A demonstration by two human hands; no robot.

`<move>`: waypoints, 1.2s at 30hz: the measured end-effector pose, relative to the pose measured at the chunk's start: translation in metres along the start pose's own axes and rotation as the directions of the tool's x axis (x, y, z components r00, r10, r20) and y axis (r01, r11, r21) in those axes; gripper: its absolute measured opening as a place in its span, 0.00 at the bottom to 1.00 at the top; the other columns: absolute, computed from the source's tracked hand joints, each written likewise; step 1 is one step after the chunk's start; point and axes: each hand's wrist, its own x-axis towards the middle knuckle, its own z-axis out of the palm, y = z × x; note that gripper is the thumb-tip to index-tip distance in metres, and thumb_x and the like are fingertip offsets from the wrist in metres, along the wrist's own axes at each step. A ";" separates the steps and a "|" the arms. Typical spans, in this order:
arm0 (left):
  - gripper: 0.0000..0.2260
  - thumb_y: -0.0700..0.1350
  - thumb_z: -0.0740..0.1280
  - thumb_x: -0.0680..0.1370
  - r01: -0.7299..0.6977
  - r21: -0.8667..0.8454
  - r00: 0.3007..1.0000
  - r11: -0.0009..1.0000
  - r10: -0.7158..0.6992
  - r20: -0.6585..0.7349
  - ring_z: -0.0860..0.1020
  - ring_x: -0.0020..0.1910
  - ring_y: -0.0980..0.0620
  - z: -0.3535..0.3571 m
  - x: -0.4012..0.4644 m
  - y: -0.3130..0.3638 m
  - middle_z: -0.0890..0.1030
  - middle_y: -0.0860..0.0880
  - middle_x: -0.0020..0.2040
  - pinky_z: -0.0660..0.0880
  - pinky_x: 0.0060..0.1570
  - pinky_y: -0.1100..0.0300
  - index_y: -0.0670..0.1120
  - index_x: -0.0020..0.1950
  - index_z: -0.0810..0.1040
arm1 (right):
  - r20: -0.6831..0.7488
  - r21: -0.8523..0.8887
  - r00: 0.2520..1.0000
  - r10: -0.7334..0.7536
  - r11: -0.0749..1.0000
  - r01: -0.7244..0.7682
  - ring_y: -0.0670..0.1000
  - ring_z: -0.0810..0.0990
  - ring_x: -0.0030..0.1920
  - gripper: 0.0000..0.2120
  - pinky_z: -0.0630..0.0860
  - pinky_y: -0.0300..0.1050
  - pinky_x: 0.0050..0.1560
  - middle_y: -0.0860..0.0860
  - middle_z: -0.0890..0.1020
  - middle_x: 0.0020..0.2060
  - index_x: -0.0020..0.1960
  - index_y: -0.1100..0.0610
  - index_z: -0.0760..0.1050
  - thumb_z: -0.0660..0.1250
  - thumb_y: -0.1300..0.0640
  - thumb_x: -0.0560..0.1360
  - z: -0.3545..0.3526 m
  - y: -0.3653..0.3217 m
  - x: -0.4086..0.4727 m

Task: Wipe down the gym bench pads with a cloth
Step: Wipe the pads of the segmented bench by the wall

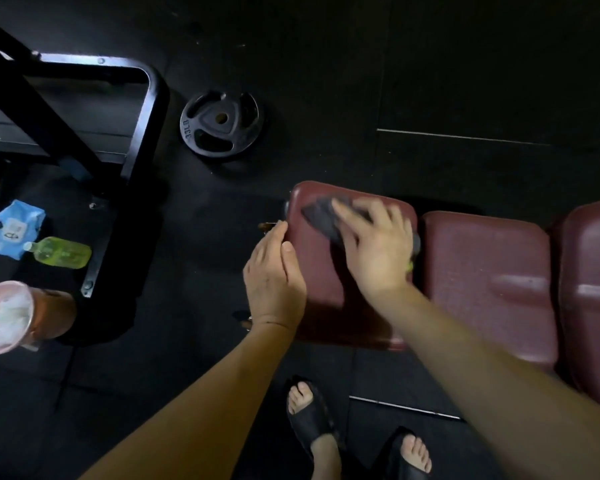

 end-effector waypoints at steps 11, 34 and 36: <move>0.27 0.50 0.48 0.82 -0.093 0.171 0.994 0.981 0.082 0.073 0.59 0.79 0.59 0.004 0.005 -0.004 0.62 0.55 0.81 0.55 0.79 0.53 0.51 0.82 0.60 | 0.086 0.074 0.994 -0.061 0.996 0.055 0.59 0.77 0.44 0.13 0.68 0.52 0.44 0.50 0.83 0.49 0.63 0.45 0.84 0.66 0.52 0.81 -0.022 0.022 -0.059; 0.27 0.52 0.46 0.83 -0.175 0.251 0.984 0.952 0.158 0.085 0.60 0.80 0.56 0.008 0.006 -0.013 0.61 0.54 0.82 0.59 0.78 0.46 0.51 0.83 0.58 | -0.084 0.061 0.965 0.247 0.968 -0.242 0.57 0.74 0.43 0.12 0.74 0.56 0.40 0.51 0.79 0.47 0.62 0.48 0.84 0.66 0.50 0.83 -0.006 0.066 0.001; 0.28 0.51 0.47 0.82 -0.165 0.251 0.985 0.954 0.149 0.083 0.61 0.80 0.55 0.008 0.005 -0.010 0.61 0.54 0.82 0.60 0.78 0.46 0.51 0.83 0.58 | -0.039 0.078 0.968 0.250 0.966 -0.246 0.58 0.74 0.43 0.11 0.74 0.57 0.40 0.52 0.79 0.46 0.62 0.49 0.85 0.67 0.52 0.82 -0.021 0.063 -0.045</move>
